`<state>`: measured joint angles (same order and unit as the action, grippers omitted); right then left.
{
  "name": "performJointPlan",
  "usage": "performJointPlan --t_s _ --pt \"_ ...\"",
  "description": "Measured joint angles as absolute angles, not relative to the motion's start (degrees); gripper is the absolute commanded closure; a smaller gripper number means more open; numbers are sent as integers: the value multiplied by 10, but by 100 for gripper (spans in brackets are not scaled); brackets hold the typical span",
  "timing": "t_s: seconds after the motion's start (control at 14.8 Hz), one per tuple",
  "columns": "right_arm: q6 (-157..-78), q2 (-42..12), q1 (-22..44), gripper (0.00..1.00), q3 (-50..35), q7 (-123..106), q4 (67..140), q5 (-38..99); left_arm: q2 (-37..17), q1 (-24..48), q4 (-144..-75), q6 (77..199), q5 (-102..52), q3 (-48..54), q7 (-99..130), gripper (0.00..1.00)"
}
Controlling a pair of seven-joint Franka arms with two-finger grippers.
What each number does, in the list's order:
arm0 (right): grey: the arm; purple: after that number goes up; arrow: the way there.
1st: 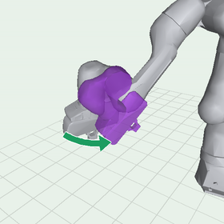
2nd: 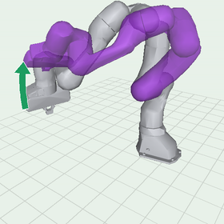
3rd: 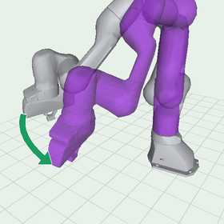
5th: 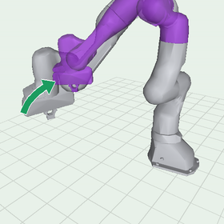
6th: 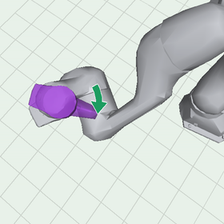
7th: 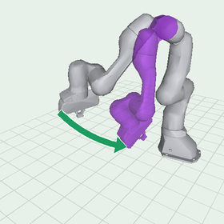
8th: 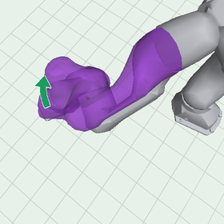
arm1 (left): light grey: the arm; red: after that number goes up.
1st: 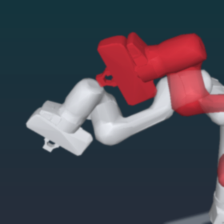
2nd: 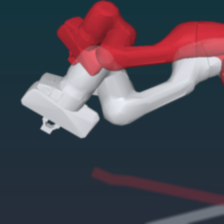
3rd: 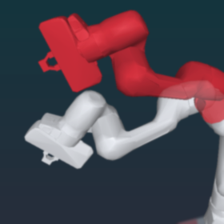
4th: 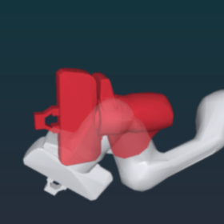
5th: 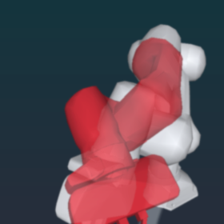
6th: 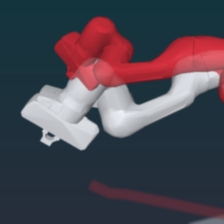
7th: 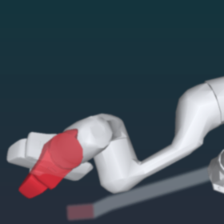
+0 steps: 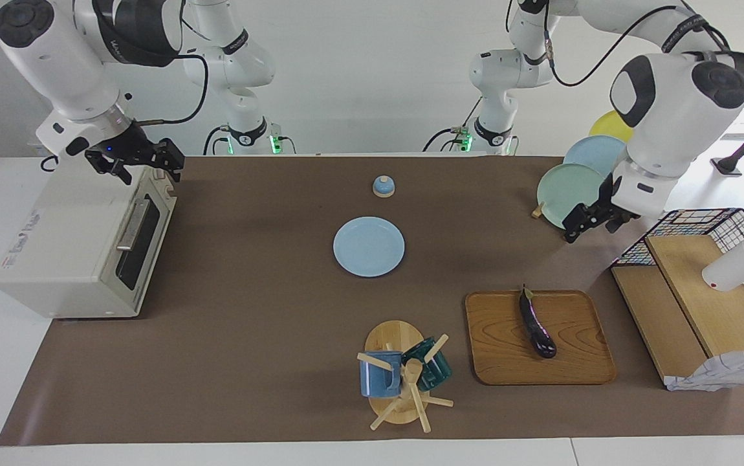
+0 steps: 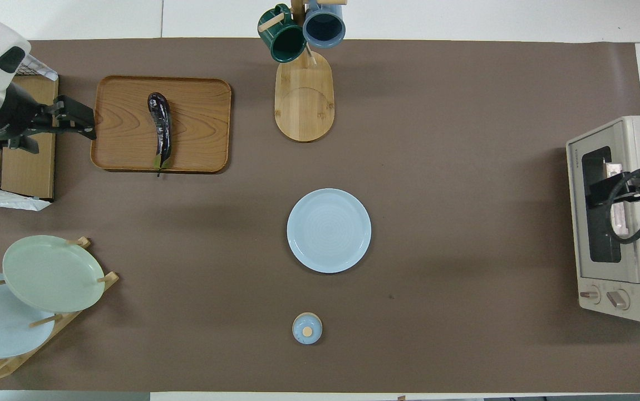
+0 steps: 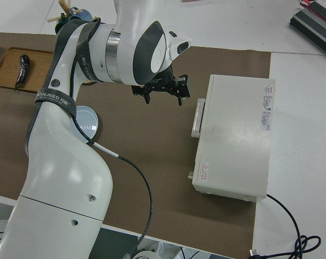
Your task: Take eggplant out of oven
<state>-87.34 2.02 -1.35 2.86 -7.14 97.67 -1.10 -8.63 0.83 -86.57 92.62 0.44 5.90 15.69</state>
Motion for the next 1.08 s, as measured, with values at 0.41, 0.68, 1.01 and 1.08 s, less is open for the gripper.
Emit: performJointPlan --t_s 0.41,0.68,1.01,1.08 --pt "-873 22 -14 0 29 -71 977 -11 7 10 -987 907 4 62 154 0" --pt "-875 23 -12 0 29 -71 976 -11 9 11 -971 912 -17 64 146 0" --pt "-877 24 -11 0 28 -71 975 -11 6 12 -941 898 -18 65 141 0" --pt "-877 24 -11 0 28 -71 975 -11 5 12 -941 897 -18 66 135 0"
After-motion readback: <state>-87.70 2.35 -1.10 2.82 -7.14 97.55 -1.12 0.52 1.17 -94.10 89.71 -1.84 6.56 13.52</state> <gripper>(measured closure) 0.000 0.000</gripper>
